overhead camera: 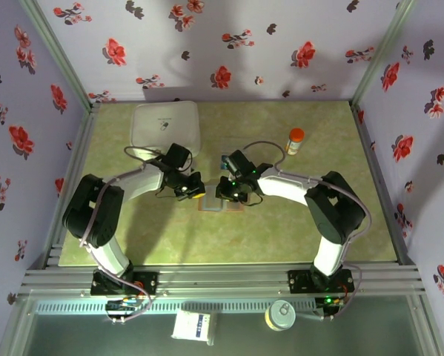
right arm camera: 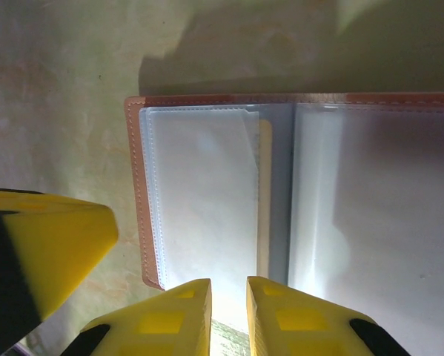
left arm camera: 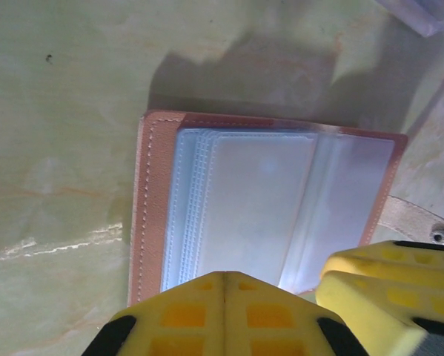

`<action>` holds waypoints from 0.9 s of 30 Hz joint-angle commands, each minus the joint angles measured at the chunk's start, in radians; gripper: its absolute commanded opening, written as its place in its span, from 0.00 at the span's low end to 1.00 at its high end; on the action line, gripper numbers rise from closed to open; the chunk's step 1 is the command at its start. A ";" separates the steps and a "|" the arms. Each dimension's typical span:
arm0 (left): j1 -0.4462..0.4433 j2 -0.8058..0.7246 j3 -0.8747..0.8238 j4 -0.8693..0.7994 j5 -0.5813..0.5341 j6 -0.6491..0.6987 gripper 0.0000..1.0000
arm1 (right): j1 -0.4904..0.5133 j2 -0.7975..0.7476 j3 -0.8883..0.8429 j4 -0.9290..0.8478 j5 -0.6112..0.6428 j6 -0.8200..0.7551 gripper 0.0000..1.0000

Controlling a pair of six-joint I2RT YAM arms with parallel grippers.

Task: Take the credit cards out of the card holder

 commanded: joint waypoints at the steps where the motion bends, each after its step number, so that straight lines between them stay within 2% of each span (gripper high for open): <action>1: -0.006 0.024 0.012 -0.001 -0.017 0.032 0.00 | -0.008 0.030 0.040 -0.009 -0.020 -0.020 0.21; 9: -0.005 0.033 0.002 -0.019 -0.051 0.051 0.00 | -0.010 0.061 0.062 0.004 -0.031 -0.018 0.21; 27: -0.005 0.070 -0.015 -0.012 -0.053 0.061 0.00 | -0.022 0.077 0.071 0.002 -0.032 -0.027 0.21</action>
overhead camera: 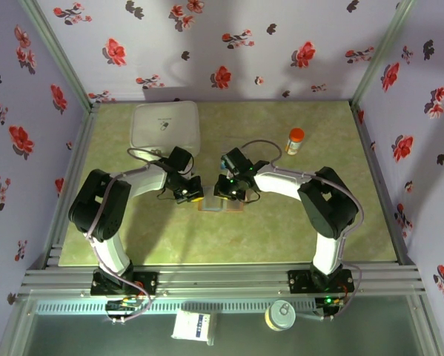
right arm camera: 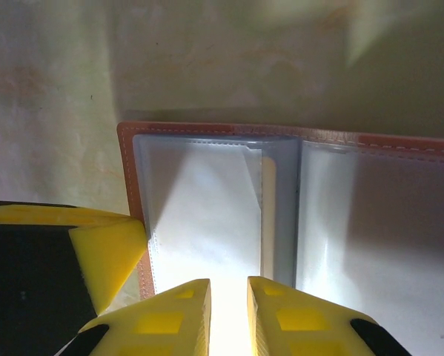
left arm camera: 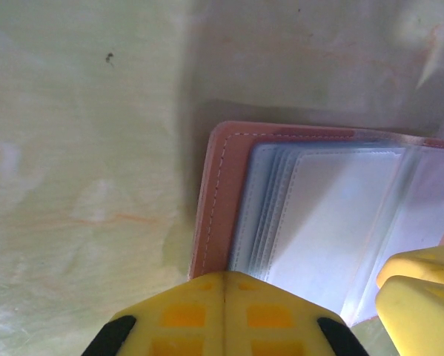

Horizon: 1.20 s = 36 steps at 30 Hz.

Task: Take the credit cards out of the card holder

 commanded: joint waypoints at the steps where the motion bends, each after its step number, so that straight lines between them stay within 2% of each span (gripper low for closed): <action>1: -0.005 0.012 -0.013 -0.011 -0.013 0.030 0.00 | -0.007 0.013 0.025 0.002 -0.014 -0.021 0.21; 7: -0.004 0.013 -0.013 -0.016 -0.017 0.033 0.00 | -0.009 0.025 0.027 0.012 -0.022 -0.020 0.21; 13: -0.004 0.015 -0.013 -0.019 -0.017 0.032 0.00 | -0.009 0.042 0.032 0.035 -0.043 -0.015 0.16; 22: -0.001 0.015 -0.013 -0.028 -0.021 0.038 0.00 | -0.012 0.049 0.038 -0.003 -0.012 -0.024 0.20; 36: 0.008 0.013 -0.021 -0.031 -0.022 0.044 0.00 | -0.029 0.022 0.023 -0.047 0.026 -0.043 0.19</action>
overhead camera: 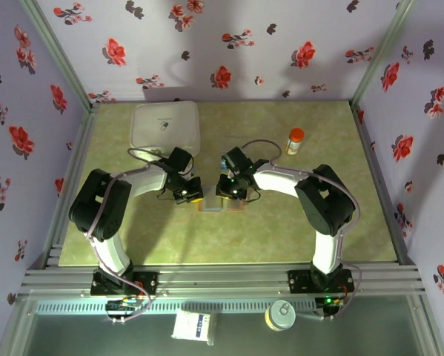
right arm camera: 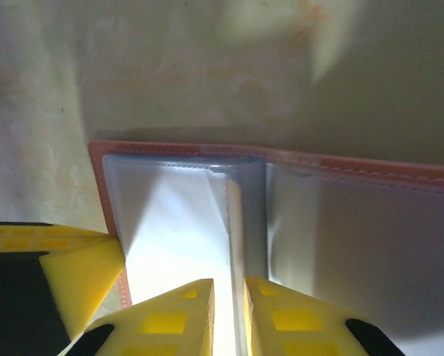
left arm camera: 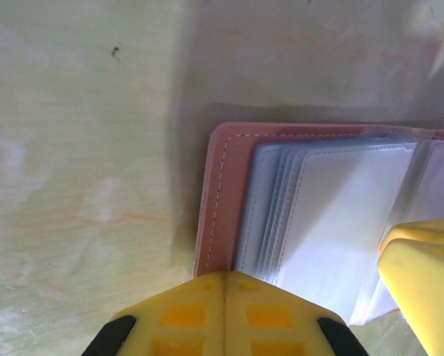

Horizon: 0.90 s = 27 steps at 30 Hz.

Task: Take the credit cards out of the card holder

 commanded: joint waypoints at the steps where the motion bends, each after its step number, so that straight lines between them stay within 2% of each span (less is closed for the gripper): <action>1: 0.007 0.009 -0.014 -0.030 -0.019 0.027 0.00 | -0.008 -0.014 0.007 -0.033 0.025 -0.019 0.19; 10: 0.012 0.011 0.000 -0.039 -0.019 0.033 0.00 | -0.012 -0.042 0.013 -0.031 0.014 -0.020 0.17; 15: 0.013 0.017 0.006 -0.044 -0.020 0.037 0.00 | -0.011 -0.051 0.005 0.026 -0.038 -0.011 0.17; 20: 0.015 0.019 0.009 -0.047 -0.020 0.038 0.00 | -0.008 -0.021 0.006 0.070 -0.096 0.004 0.17; 27: 0.019 0.018 0.012 -0.053 -0.017 0.046 0.00 | -0.007 0.014 0.003 0.056 -0.098 0.011 0.17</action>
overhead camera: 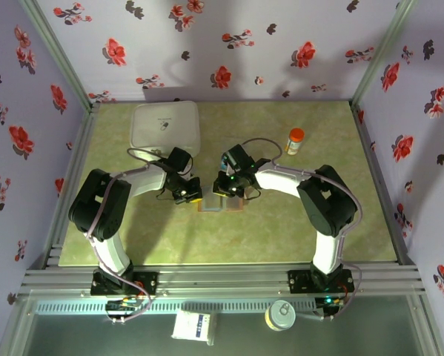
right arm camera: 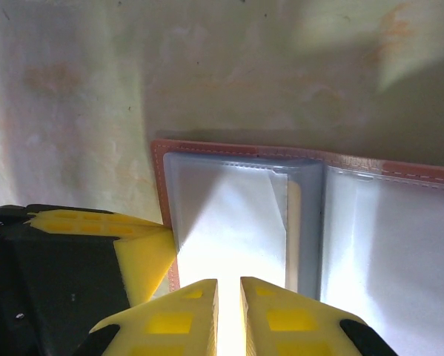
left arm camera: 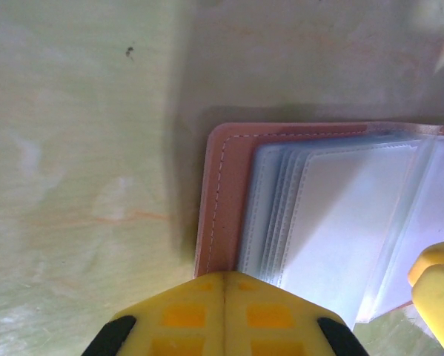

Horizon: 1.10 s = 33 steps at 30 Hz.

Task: Take the credit cards out of the card holder

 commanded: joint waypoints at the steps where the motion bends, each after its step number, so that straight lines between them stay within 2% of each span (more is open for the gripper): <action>1: 0.009 0.019 0.013 -0.042 -0.018 0.029 0.00 | 0.000 0.030 0.004 -0.007 -0.013 0.007 0.17; 9: 0.015 0.023 0.013 -0.043 -0.015 0.036 0.00 | -0.001 0.050 0.007 -0.033 -0.009 -0.003 0.17; 17: 0.021 0.027 0.015 -0.047 -0.014 0.038 0.00 | -0.006 0.028 0.021 -0.125 0.078 -0.041 0.16; 27: 0.024 0.020 0.035 -0.060 -0.014 0.040 0.00 | -0.014 0.025 -0.003 -0.075 0.048 -0.024 0.15; 33: 0.023 -0.050 0.041 -0.065 -0.011 0.007 0.00 | -0.014 0.017 -0.020 -0.055 0.041 -0.015 0.15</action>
